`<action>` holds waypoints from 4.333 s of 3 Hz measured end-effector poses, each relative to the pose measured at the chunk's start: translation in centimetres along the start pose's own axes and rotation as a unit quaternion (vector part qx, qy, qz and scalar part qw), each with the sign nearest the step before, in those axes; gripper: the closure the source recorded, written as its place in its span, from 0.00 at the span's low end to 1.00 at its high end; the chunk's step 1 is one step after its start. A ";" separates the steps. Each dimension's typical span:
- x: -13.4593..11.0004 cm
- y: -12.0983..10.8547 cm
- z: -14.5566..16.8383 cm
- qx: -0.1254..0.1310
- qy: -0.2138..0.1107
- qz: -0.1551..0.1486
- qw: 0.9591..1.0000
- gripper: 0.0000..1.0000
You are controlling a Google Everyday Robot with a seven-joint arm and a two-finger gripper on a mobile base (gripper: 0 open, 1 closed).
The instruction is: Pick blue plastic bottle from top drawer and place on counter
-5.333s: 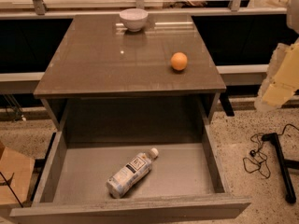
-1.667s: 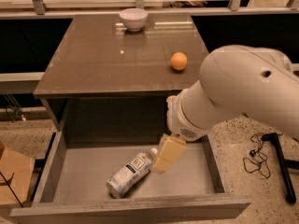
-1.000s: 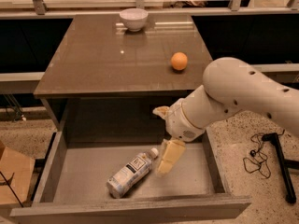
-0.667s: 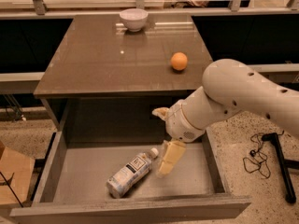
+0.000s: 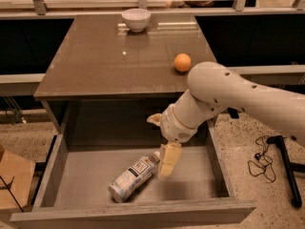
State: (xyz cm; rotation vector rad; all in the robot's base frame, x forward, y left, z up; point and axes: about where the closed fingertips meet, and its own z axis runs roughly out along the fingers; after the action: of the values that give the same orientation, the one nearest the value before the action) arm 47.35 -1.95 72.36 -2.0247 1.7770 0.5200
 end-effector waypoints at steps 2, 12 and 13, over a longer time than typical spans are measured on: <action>2.8 -0.2 6.7 -0.066 -0.005 -0.045 0.997 0.00; -4.9 -5.5 -9.2 0.101 -0.005 -0.026 0.995 1.00; -8.1 -10.5 -14.7 0.157 0.010 -0.048 0.986 1.00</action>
Offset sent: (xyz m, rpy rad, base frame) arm 0.0105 0.0156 -0.0974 -0.0067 0.0884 0.1974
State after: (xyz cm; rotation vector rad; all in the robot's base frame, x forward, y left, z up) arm 57.04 -1.55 89.65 -1.8876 1.6448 0.1768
